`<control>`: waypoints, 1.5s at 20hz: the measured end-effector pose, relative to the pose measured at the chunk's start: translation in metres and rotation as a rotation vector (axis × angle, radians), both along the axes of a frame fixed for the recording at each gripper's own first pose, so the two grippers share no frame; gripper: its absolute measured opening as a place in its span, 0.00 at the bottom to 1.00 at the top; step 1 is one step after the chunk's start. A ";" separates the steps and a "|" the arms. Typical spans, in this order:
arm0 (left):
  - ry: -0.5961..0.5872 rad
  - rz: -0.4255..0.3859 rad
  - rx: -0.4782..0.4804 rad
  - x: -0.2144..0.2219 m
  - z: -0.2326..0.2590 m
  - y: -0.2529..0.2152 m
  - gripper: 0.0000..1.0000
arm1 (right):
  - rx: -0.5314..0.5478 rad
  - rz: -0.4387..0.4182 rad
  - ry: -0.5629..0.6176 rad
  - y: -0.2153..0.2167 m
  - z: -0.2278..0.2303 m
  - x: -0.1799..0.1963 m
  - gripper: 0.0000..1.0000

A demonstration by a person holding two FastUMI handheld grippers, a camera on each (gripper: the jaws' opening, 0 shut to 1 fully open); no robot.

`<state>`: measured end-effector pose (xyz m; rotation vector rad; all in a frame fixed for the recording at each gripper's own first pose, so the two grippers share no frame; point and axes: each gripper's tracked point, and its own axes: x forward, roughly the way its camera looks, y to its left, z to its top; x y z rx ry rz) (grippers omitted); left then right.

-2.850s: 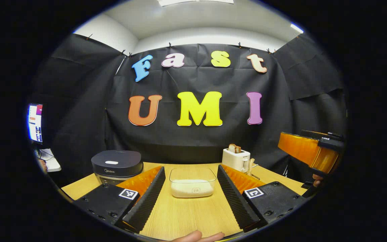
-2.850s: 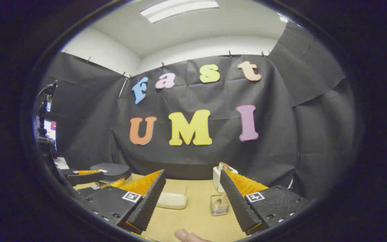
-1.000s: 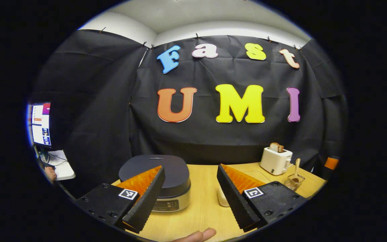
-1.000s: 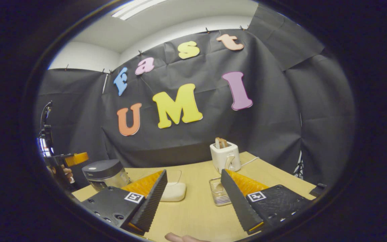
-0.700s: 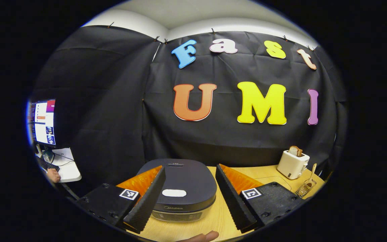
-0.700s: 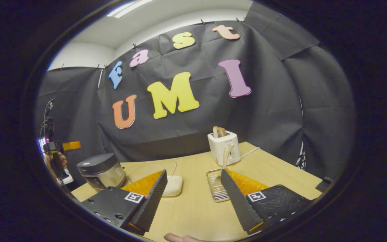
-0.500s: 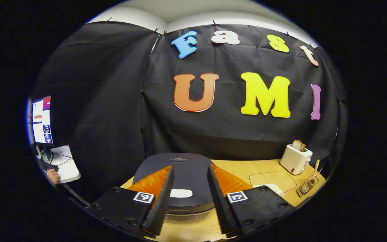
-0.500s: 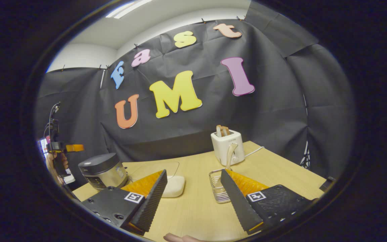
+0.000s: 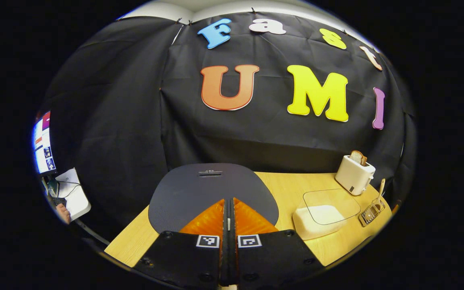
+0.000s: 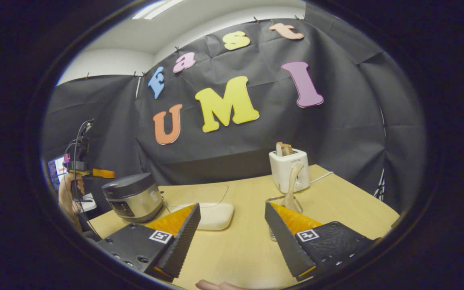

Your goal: Close the left gripper, press the button to open the rice cooker; take a wooden spoon from the chopstick holder with the right hand, scoop a spoonful of rice and pour it into the rice cooker, then put the wooden spoon back into the chopstick holder.

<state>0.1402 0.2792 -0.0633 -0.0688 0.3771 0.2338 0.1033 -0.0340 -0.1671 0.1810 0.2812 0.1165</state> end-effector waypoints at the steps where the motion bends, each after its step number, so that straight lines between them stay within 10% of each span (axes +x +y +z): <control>1: 0.017 0.000 -0.016 0.000 -0.005 0.000 0.02 | -0.004 -0.006 -0.003 -0.001 -0.002 0.001 0.96; 22: 0.031 -0.004 -0.076 -0.011 -0.027 0.002 0.03 | 0.047 0.035 -0.011 0.010 0.000 -0.006 0.96; 30: -0.171 -0.001 -0.025 -0.052 0.058 -0.027 0.03 | -0.001 0.001 -0.079 0.007 0.031 -0.040 0.95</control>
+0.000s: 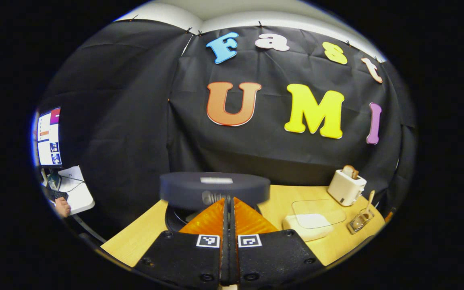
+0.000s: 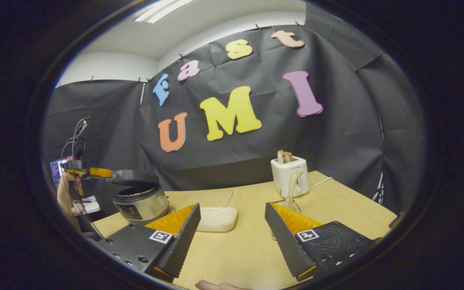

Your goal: Close the left gripper, press the button to open the rice cooker; take a wooden spoon from the chopstick holder with the right hand, scoop a spoonful of rice and pour it into the rice cooker, then put the wooden spoon back into the chopstick holder.

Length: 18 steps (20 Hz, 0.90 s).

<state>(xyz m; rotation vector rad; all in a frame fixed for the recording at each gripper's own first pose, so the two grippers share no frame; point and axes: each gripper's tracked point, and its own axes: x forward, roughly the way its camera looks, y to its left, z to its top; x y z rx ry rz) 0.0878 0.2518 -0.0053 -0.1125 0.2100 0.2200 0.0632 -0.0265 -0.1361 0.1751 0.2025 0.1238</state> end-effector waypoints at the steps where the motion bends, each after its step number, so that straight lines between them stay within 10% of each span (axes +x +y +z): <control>1: -0.007 -0.009 0.022 -0.009 0.004 -0.005 0.03 | -0.006 0.000 -0.012 0.001 0.005 -0.005 0.95; 18: -0.044 -0.047 0.044 -0.072 -0.016 -0.059 0.13 | -0.129 -0.137 -0.010 -0.061 0.035 0.014 0.96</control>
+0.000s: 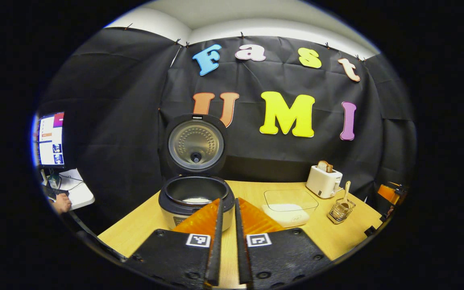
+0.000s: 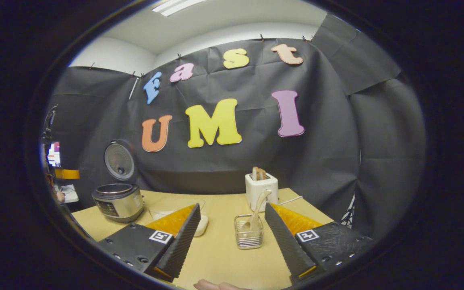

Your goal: Close the left gripper, press the button to open the rice cooker; take a wooden spoon from the chopstick holder with the right hand, scoop a spoonful of rice and pour it into the rice cooker, then put the wooden spoon back into the chopstick holder.

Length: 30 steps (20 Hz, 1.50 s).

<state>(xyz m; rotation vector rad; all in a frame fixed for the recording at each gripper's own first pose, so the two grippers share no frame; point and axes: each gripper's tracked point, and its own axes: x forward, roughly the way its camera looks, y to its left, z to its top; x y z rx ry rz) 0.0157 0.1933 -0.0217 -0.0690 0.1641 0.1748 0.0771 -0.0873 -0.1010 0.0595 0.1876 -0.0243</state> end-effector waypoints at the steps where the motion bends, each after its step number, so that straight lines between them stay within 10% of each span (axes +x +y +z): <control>1: -0.002 0.007 -0.004 0.002 -0.005 0.002 0.32 | 0.006 -0.006 0.013 -0.005 -0.002 0.010 0.96; 9: -0.014 0.011 -0.003 0.020 -0.028 0.008 0.98 | 0.113 -0.056 0.201 -0.046 -0.063 0.105 0.96; 18: 0.099 0.007 0.080 0.033 -0.081 0.013 0.97 | 0.250 -0.080 0.416 -0.064 -0.134 0.200 0.95; 27: 0.133 -0.006 0.072 0.042 -0.102 0.008 0.98 | 0.159 -0.079 0.522 -0.071 -0.158 0.244 0.92; 30: 0.151 0.003 0.063 0.041 -0.108 0.012 0.97 | 0.161 -0.072 0.524 -0.071 -0.158 0.246 0.69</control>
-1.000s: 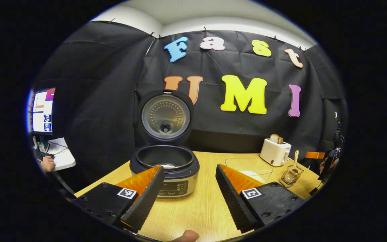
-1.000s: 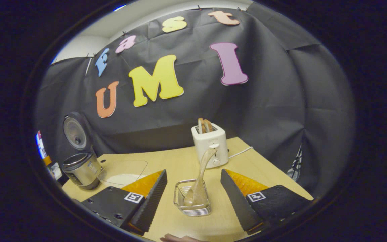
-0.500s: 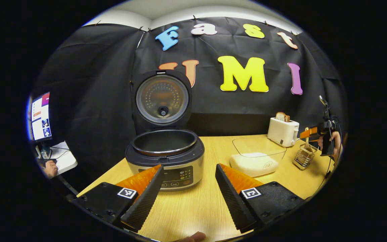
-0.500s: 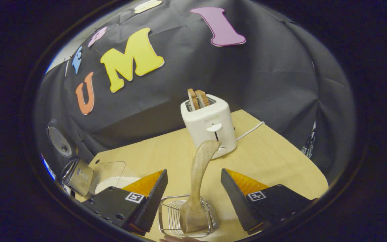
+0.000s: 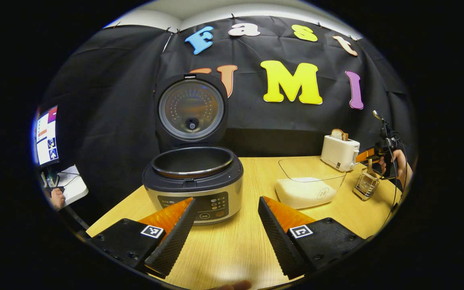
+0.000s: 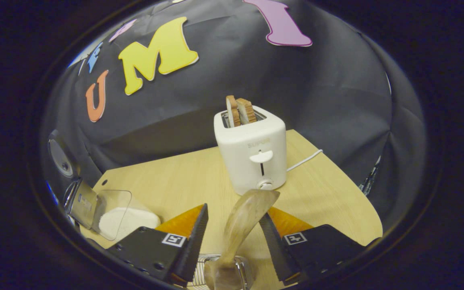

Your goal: Close the left gripper, press the button to open the rice cooker; take a wooden spoon from the chopstick holder with the right hand, scoop a spoonful of rice and pour it into the rice cooker, then put the wooden spoon back into the chopstick holder.

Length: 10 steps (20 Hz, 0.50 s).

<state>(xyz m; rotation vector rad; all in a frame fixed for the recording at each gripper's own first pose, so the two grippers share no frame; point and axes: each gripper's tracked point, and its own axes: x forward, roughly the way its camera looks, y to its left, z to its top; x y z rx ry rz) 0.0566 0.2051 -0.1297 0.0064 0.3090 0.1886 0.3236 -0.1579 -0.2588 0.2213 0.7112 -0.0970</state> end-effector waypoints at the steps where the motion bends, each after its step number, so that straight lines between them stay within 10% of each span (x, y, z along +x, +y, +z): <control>1: 0.004 0.002 -0.004 0.000 -0.002 0.001 0.97 | -0.012 -0.007 0.015 -0.003 -0.001 -0.003 0.63; 4: 0.007 0.013 0.001 -0.003 -0.002 0.008 0.98 | -0.063 -0.012 0.036 -0.005 0.003 -0.007 0.29; 10: -0.013 0.012 0.000 -0.016 0.003 0.006 0.97 | -0.103 0.037 0.040 0.010 0.027 -0.029 0.19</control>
